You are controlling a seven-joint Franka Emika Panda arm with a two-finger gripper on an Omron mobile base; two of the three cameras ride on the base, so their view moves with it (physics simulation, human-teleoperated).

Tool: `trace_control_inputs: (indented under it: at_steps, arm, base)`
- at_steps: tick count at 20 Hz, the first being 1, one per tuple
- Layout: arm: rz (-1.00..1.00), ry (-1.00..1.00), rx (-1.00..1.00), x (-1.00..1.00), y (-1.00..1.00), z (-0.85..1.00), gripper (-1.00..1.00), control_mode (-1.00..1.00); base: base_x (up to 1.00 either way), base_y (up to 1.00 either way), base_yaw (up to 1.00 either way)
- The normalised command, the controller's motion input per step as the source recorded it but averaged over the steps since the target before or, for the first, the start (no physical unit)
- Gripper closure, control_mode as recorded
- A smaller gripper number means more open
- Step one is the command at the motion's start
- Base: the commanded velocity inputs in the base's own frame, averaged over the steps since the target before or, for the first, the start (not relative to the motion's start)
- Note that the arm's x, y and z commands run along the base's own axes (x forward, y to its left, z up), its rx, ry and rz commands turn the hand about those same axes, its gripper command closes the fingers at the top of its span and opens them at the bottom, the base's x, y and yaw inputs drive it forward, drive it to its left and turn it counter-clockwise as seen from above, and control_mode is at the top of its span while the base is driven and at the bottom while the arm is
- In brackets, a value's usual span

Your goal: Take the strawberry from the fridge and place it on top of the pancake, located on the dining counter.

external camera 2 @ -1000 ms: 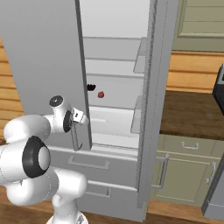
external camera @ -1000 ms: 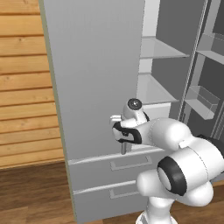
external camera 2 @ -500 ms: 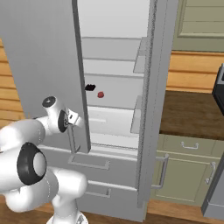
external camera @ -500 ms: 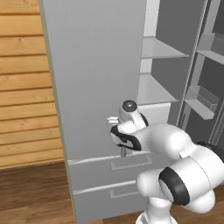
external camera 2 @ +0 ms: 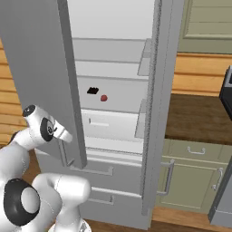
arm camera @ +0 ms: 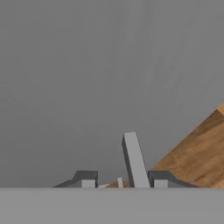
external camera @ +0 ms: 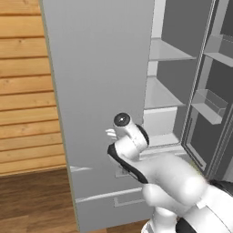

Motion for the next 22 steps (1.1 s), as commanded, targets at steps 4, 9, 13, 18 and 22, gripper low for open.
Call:
trace_control_inputs:
  at_steps: [4,9,13,18,22]
  arm:
    - [-0.20,0.00,0.00,-0.98,0.55,-0.17,-1.00,-1.00]
    - [-0.13,0.00,-0.02,-0.68,0.34,-0.01,-1.00,-1.00]
    - [-0.07,0.00,-0.13,-0.28,0.24,0.25,-1.00,-1.00]
    - [-0.01,0.01,-0.03,-0.39,0.38,0.66,-1.00,-1.00]
    - [0.00,0.01,0.00,-0.52,0.21,0.74,-1.00,-1.00]
  base:
    - [0.00,0.00,0.00]
    - [0.00,0.00,0.00]
    - [0.00,0.00,0.00]
    - [0.00,0.00,0.00]
    - [0.00,0.00,0.00]
